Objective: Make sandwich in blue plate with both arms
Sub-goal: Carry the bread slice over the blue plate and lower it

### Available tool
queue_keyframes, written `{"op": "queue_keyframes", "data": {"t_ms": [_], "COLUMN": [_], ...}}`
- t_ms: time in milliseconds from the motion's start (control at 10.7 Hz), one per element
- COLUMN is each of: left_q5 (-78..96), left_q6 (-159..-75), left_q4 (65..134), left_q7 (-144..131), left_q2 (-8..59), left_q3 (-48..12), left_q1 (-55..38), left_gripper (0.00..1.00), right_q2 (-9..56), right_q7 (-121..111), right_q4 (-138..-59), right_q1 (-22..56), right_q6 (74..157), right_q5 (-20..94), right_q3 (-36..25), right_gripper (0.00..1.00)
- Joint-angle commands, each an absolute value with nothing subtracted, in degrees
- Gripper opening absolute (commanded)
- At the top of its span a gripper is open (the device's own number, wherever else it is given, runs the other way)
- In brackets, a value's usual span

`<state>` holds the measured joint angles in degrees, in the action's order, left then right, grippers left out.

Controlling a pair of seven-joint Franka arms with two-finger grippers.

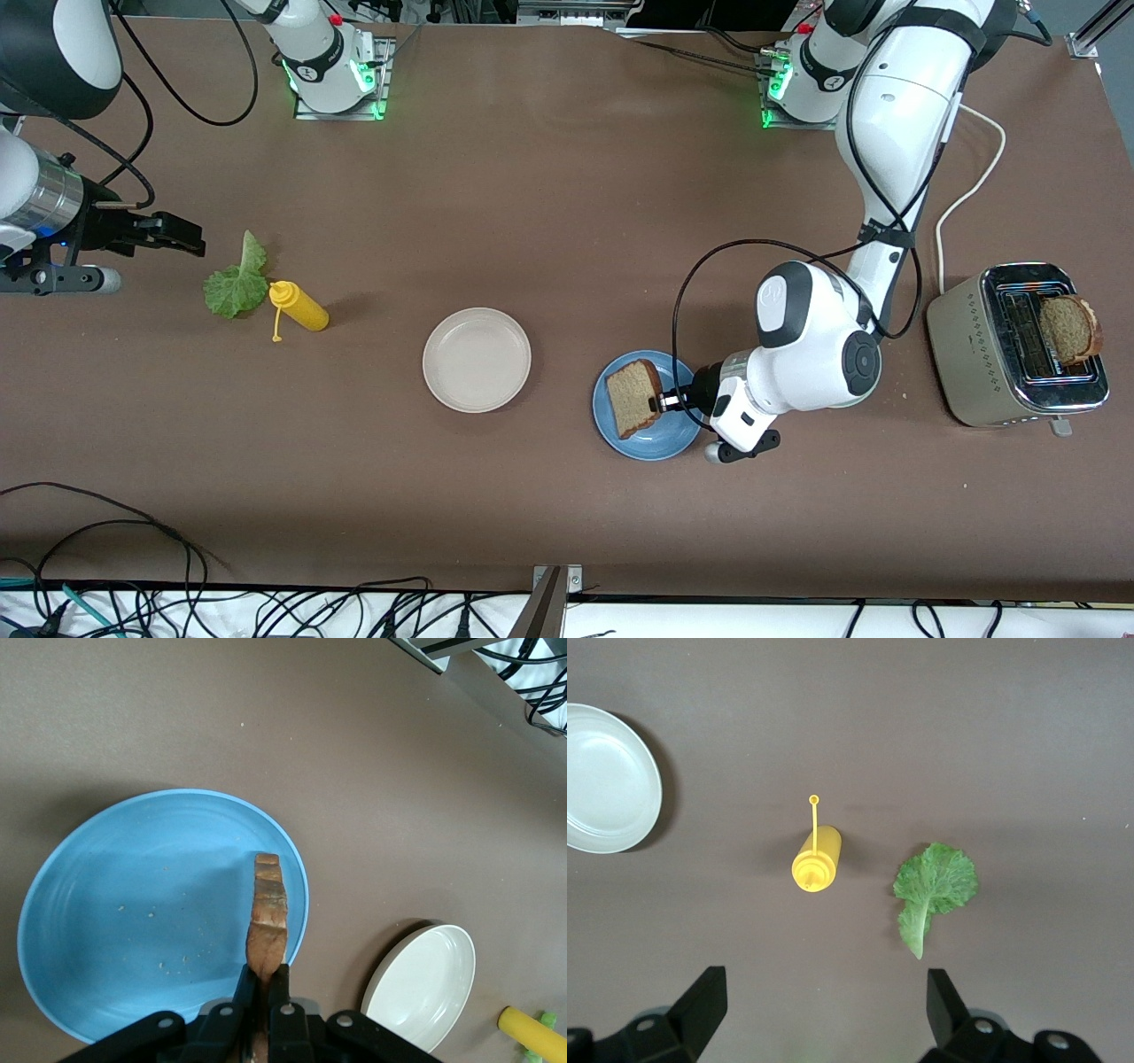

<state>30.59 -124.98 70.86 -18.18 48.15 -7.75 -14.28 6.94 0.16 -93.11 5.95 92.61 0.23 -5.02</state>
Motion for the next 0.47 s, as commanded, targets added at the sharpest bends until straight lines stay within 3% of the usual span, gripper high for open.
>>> {"op": "queue_keyframes", "data": {"t_ms": [0, 281, 374], "left_q5": [32.6, 32.8, 32.6], "left_q6": [-125.2, -125.1, -125.2], "left_q4": [69.3, 69.3, 69.3], "left_q7": [-14.8, -14.7, -14.5], "left_q2": [50.1, 50.7, 51.1], "left_q3": [-7.1, -7.1, -7.1], "left_q1": [-14.6, -14.5, -14.3], "left_gripper": [0.00, 0.00, 0.21], "right_q2": [6.1, 6.1, 6.1], "right_q7": [0.6, 0.6, 0.6], "right_q4": [-94.0, -94.0, -94.0], "right_q1": [6.1, 6.2, 6.2], "right_q6": [92.8, 92.8, 92.8], "right_q5": [0.8, 0.8, 0.8], "right_q3": [-5.2, -5.2, -5.2], "right_gripper": [1.00, 1.00, 1.00]}}
